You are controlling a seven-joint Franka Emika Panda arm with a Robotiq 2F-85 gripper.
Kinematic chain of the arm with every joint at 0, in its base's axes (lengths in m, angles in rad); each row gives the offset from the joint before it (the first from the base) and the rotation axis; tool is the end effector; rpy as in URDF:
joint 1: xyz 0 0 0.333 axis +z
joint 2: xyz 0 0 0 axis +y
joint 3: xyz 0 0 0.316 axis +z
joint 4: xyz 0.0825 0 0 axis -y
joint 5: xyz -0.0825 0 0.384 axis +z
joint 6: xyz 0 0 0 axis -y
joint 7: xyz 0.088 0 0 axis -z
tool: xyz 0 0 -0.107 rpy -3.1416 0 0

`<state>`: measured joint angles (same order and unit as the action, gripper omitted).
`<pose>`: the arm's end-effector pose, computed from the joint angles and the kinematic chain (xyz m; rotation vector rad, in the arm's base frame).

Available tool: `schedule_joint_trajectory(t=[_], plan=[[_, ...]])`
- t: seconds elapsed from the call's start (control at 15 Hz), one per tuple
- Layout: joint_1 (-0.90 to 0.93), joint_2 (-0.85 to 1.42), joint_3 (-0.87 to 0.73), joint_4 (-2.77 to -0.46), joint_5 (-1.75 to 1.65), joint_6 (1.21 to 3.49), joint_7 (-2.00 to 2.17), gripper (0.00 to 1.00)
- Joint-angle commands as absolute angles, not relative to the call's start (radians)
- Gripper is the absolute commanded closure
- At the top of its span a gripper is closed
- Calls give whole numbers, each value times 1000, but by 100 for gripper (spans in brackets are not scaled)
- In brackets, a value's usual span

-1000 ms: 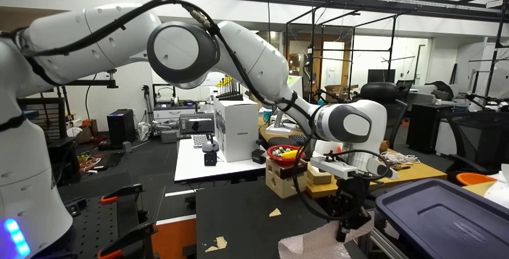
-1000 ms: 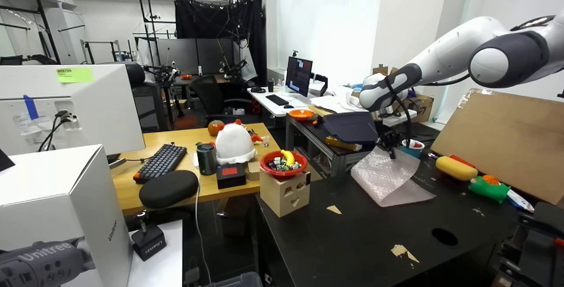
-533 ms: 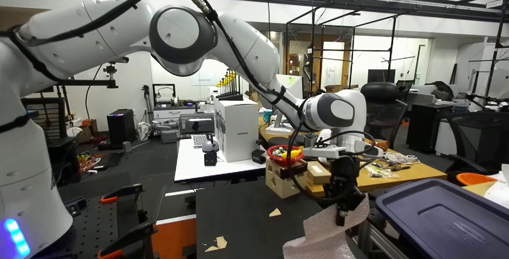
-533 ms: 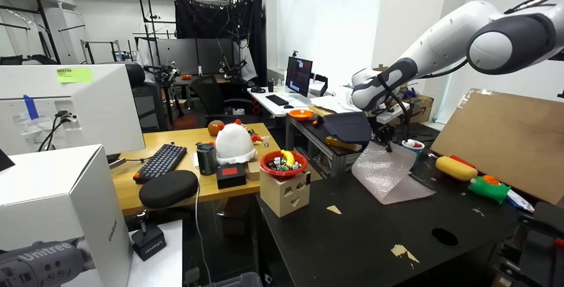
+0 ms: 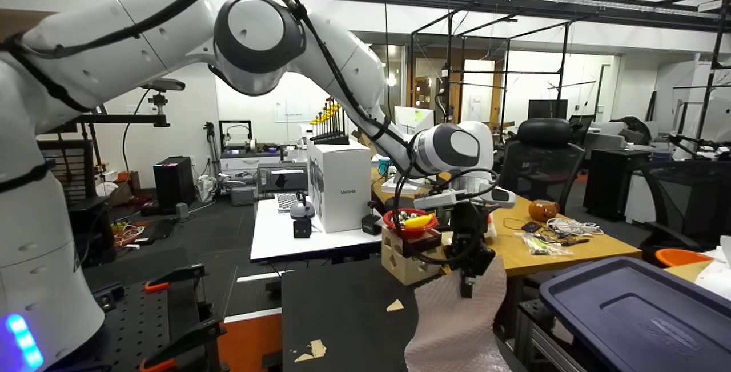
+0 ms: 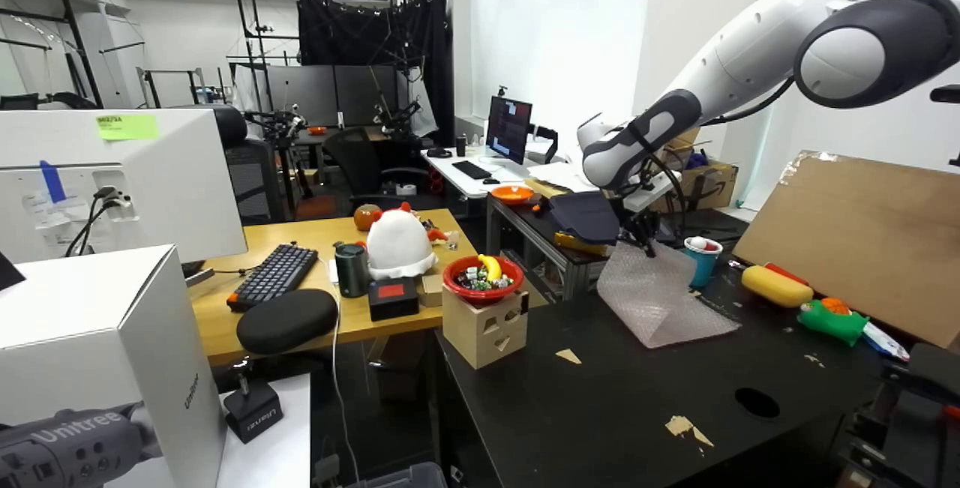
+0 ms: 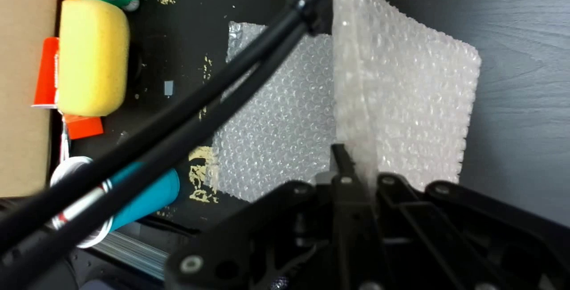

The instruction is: Unfold the bubble wrap

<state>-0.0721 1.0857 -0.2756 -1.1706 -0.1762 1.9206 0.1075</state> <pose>0.6916 -0.2094 0.1200 2.6984 -0.3560 -0.4833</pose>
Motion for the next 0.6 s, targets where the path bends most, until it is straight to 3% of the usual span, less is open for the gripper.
schedule_joint_trajectory(t=[0.0,0.53], plan=[[-10,999,-285,-1284,-194,1950,152,99],[52,985,-251,-1303,-293,1948,224,99]])
